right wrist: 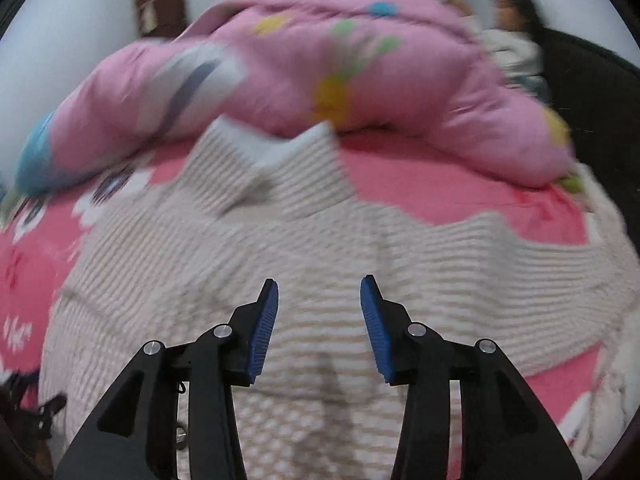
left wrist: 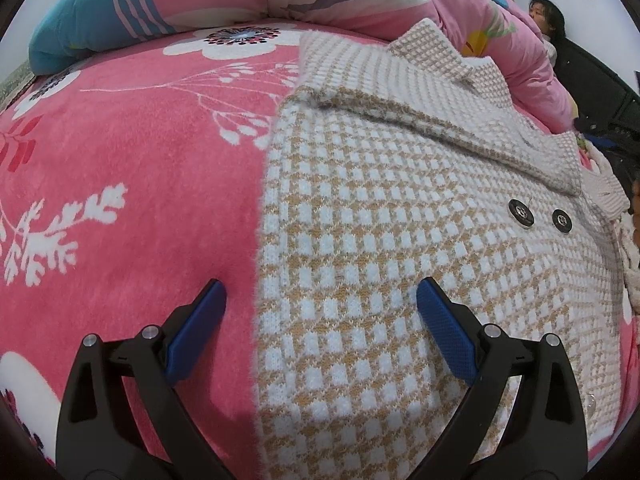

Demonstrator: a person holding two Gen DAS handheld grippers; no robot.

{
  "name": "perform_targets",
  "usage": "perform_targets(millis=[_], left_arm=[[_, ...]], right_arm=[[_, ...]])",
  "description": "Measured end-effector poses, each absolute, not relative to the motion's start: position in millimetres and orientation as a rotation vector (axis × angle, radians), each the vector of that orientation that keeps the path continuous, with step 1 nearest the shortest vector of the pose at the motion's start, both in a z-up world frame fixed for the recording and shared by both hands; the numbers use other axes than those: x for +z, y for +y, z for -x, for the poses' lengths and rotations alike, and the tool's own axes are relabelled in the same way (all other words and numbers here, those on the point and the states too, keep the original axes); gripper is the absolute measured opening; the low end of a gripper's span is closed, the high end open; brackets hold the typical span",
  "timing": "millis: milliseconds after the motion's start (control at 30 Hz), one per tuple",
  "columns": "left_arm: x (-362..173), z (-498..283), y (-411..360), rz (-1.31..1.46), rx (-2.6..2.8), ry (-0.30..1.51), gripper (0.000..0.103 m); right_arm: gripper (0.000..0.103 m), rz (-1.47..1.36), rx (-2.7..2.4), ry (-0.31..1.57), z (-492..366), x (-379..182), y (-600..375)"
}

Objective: Fold large clothes

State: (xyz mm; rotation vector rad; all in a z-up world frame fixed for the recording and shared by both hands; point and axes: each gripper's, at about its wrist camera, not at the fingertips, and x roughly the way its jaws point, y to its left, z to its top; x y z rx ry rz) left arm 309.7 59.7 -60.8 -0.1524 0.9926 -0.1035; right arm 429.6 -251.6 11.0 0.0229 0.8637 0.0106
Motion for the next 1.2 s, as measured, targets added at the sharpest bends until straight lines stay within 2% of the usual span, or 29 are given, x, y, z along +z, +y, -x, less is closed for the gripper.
perform_targets(millis=[200, 400, 533, 633, 767, 967, 1067, 1200], left_arm=[[-60, -308, 61, 0.165, -0.109, 0.988, 0.093], [-28, -311, 62, 0.095, -0.086, 0.952, 0.093], [11, -333, 51, 0.078, -0.078, 0.878, 0.093], [28, -364, 34, 0.117, -0.107, 0.865, 0.093], [19, -409, 1, 0.088, -0.089, 0.851, 0.093], [-29, -449, -31, 0.039, -0.045, 0.905, 0.093], [-54, -451, -32, 0.034, -0.023, 0.918, 0.094], [-55, -443, -33, 0.024, -0.020, 0.890, 0.094]], right_arm=[[0.044, -0.032, 0.034, 1.069, -458, -68, -241], [0.046, -0.066, 0.082, 1.014, -438, -37, -245], [0.058, -0.006, 0.069, 1.026, -435, -48, -245], [0.058, -0.041, 0.088, 1.058, -443, -60, -255], [0.058, -0.124, 0.125, 0.997, -422, -27, -278], [0.058, -0.246, -0.072, 0.846, -380, 23, -406], [0.058, -0.401, -0.236, 0.814, -362, 29, -496], [0.058, -0.623, -0.415, 0.721, -323, 26, -606]])
